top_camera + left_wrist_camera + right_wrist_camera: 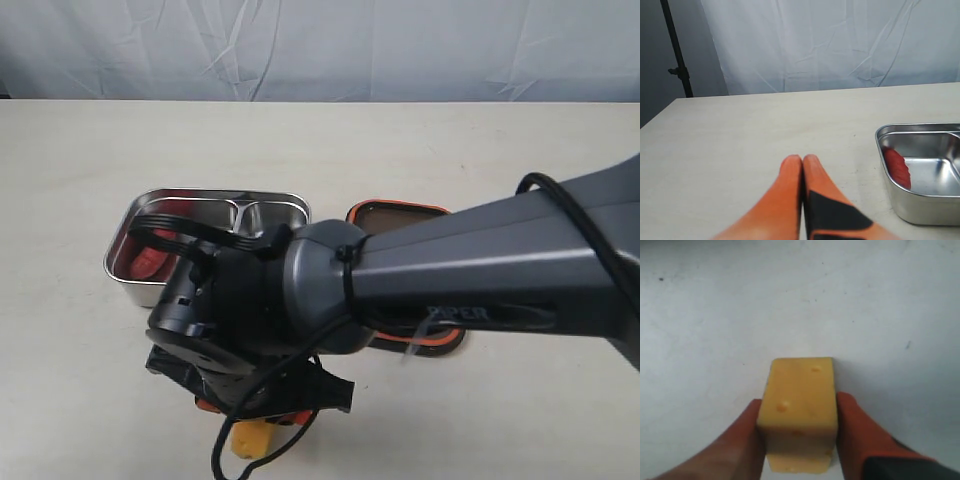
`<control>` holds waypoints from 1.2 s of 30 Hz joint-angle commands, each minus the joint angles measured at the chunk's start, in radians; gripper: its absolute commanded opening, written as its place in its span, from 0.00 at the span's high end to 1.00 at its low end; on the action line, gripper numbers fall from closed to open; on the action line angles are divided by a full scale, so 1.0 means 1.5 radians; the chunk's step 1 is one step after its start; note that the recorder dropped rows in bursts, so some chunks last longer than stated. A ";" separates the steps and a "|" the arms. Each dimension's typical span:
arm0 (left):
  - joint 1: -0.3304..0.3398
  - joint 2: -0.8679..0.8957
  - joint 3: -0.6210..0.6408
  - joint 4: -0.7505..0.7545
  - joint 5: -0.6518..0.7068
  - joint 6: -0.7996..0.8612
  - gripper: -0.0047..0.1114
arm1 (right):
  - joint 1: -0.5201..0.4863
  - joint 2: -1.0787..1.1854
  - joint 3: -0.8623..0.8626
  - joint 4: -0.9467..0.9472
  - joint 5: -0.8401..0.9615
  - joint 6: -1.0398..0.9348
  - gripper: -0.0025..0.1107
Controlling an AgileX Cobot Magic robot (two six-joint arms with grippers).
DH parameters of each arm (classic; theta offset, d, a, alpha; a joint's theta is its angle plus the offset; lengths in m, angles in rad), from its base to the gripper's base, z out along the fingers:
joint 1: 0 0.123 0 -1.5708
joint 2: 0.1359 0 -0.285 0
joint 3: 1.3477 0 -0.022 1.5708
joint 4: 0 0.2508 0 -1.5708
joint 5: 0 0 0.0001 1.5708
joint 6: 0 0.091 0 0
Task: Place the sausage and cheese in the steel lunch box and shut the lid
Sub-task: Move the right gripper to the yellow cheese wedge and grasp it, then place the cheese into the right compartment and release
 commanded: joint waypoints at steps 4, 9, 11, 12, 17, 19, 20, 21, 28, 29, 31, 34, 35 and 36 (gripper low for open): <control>0.002 -0.004 0.003 -0.001 -0.003 0.000 0.96 | 0.008 -0.106 0.001 -0.131 0.009 -0.006 0.98; 0.002 -0.004 0.003 -0.001 -0.003 0.000 0.96 | -0.009 -0.150 0.001 -0.288 0.010 0.032 0.99; 0.002 -0.004 0.003 -0.001 -0.003 0.000 0.96 | -0.038 -0.150 0.000 -0.305 0.002 0.032 0.99; 0.002 -0.004 0.003 -0.001 -0.003 0.000 0.96 | -0.056 -0.145 0.000 -0.305 -0.024 0.032 0.99; 0.002 -0.004 0.003 -0.001 -0.003 0.000 0.96 | -0.129 -0.122 0.000 -0.313 -0.179 0.022 0.99; 0.002 -0.004 0.003 -0.001 -0.003 0.000 0.96 | -0.151 -0.113 0.000 -0.312 -0.190 0.022 0.99; 0.002 -0.004 0.003 -0.001 -0.003 0.000 0.96 | -0.159 -0.107 0.000 -0.310 -0.189 0.022 0.99; 0.002 -0.004 0.003 -0.001 -0.003 0.000 0.96 | -0.166 -0.104 0.000 -0.310 -0.189 0.018 0.99; 0.002 -0.004 0.003 -0.001 -0.003 0.000 0.96 | -0.178 -0.076 0.000 -0.305 -0.246 -0.046 0.87; 0.002 -0.004 0.003 -0.001 -0.003 0.000 0.96 | -0.178 -0.073 0.000 -0.305 -0.253 -0.046 0.81; 0.002 -0.004 0.003 -0.001 -0.003 0.000 0.96 | -0.178 -0.067 0.000 -0.305 -0.256 -0.046 0.66; 0.002 -0.004 0.003 -0.001 -0.003 0.000 0.96 | -0.178 -0.063 0.000 -0.304 -0.249 -0.046 0.54; 0.002 -0.004 0.003 -0.001 -0.003 0.000 0.96 | -0.178 -0.063 0.000 -0.308 -0.248 -0.047 0.52; 0.002 -0.004 0.003 -0.001 -0.003 0.000 0.96 | -0.178 -0.063 0.000 -0.311 -0.248 -0.048 0.52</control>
